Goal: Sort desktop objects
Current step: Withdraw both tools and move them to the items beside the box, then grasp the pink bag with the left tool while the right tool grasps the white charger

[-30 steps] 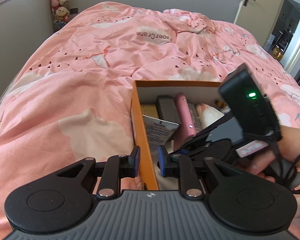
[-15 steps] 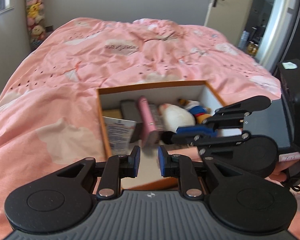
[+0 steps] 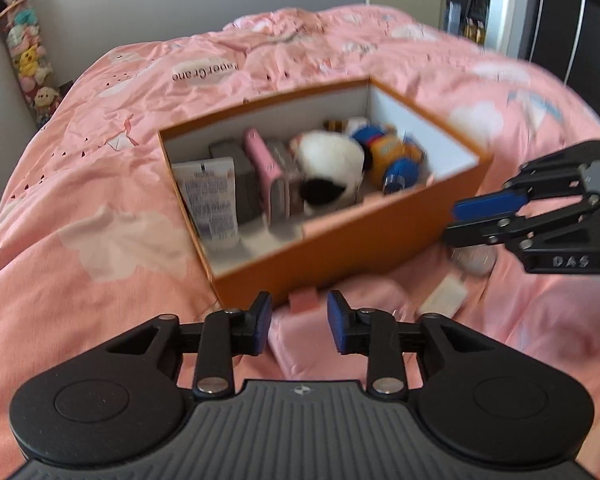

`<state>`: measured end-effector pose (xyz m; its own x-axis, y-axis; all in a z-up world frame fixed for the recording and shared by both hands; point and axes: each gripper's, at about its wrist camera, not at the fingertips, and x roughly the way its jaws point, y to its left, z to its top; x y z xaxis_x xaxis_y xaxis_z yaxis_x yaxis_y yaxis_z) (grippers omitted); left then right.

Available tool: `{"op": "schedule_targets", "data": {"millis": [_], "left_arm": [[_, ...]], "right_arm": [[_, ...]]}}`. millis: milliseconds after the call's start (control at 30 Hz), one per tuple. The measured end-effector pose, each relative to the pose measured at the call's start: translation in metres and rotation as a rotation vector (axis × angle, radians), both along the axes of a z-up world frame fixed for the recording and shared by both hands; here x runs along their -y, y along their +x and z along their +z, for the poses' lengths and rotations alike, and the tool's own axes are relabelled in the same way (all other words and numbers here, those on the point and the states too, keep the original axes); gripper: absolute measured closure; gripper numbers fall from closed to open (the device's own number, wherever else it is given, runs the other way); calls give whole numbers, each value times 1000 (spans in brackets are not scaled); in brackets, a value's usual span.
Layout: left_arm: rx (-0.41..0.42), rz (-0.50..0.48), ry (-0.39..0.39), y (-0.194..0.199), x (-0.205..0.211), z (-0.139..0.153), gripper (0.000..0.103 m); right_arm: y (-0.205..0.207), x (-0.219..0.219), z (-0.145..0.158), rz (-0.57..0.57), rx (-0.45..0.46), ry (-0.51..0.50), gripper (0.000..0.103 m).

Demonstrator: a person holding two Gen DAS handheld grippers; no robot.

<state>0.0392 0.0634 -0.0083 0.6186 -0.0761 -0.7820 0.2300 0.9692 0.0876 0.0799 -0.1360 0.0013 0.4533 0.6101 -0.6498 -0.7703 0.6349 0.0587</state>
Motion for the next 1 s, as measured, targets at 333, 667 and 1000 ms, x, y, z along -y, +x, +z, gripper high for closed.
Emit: {"op": "schedule_targets", "data": {"millis": [333, 667, 1000], "left_arm": [[17, -287, 345, -10, 54, -36, 47], [-8, -586, 604, -1, 78, -66, 47], [-100, -717, 661, 17, 75, -82, 47]], "right_arm": [[7, 0, -43, -52, -178, -173, 59], [3, -30, -56, 216, -114, -372, 53], [-4, -49, -77, 599, 87, -624, 52]]}}
